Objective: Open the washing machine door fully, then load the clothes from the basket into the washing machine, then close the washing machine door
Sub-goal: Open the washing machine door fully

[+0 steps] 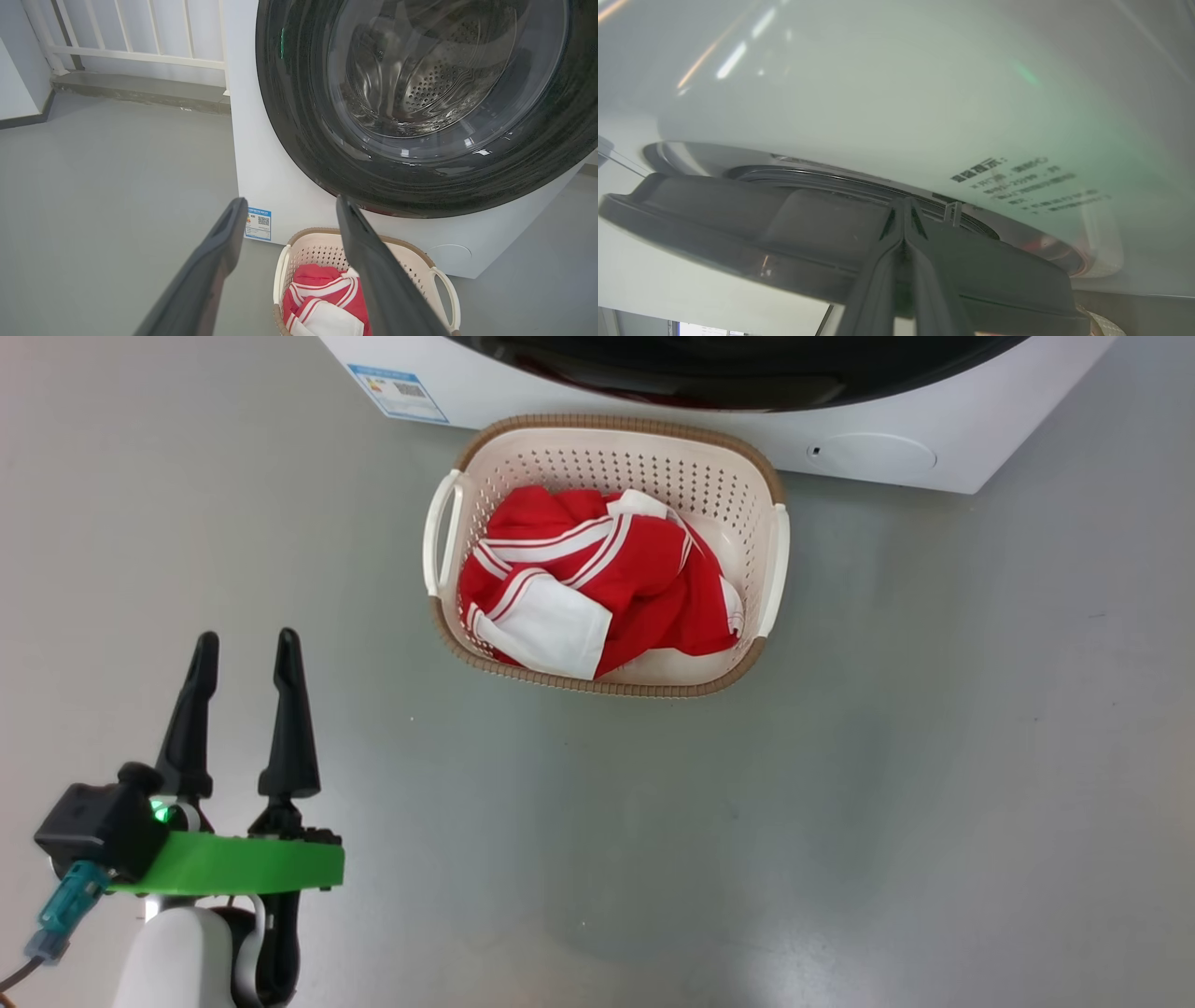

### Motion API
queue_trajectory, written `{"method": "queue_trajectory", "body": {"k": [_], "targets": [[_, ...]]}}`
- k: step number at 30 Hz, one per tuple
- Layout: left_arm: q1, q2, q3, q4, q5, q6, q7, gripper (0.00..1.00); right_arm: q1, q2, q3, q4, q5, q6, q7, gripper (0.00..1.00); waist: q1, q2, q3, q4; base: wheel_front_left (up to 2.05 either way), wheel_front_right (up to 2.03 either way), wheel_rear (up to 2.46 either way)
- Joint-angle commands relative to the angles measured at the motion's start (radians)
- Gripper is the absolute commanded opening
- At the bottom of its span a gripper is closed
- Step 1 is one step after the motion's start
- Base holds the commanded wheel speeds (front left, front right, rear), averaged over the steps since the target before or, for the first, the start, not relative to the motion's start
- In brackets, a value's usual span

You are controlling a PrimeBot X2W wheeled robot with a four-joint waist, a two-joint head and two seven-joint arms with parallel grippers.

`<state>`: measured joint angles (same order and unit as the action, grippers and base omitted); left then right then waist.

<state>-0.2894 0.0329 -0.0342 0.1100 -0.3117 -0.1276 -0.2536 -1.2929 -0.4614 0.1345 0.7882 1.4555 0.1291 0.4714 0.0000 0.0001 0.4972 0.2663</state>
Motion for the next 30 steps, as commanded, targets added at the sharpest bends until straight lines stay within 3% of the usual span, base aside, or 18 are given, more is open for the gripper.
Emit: {"method": "queue_trajectory", "body": {"k": [1, 15, 30], "targets": [[-0.012, 0.024, 0.032, -0.017, -0.008, -0.003, -0.008, 1.00, -0.018, 0.009, 0.007, -0.022, 0.012, 0.002, 0.007, 0.00, 0.0000, -0.0001, 0.003, 0.001, 0.00, 0.00, 0.00], [-0.016, 0.019, 0.032, -0.003, -0.012, -0.003, -0.008, 1.00, -0.064, 0.030, 0.033, 0.033, 0.018, 0.002, 0.083, 0.00, 0.0000, -0.0001, 0.008, -0.001, 0.00, 0.00, 0.00], [0.015, 0.021, 0.043, 0.008, 0.010, -0.003, -0.008, 1.00, 0.090, 0.062, 0.027, -0.008, 0.100, 0.002, 0.198, 0.00, 0.0000, -0.0001, -0.064, -0.034, 0.00, 0.00, 0.00]]}}
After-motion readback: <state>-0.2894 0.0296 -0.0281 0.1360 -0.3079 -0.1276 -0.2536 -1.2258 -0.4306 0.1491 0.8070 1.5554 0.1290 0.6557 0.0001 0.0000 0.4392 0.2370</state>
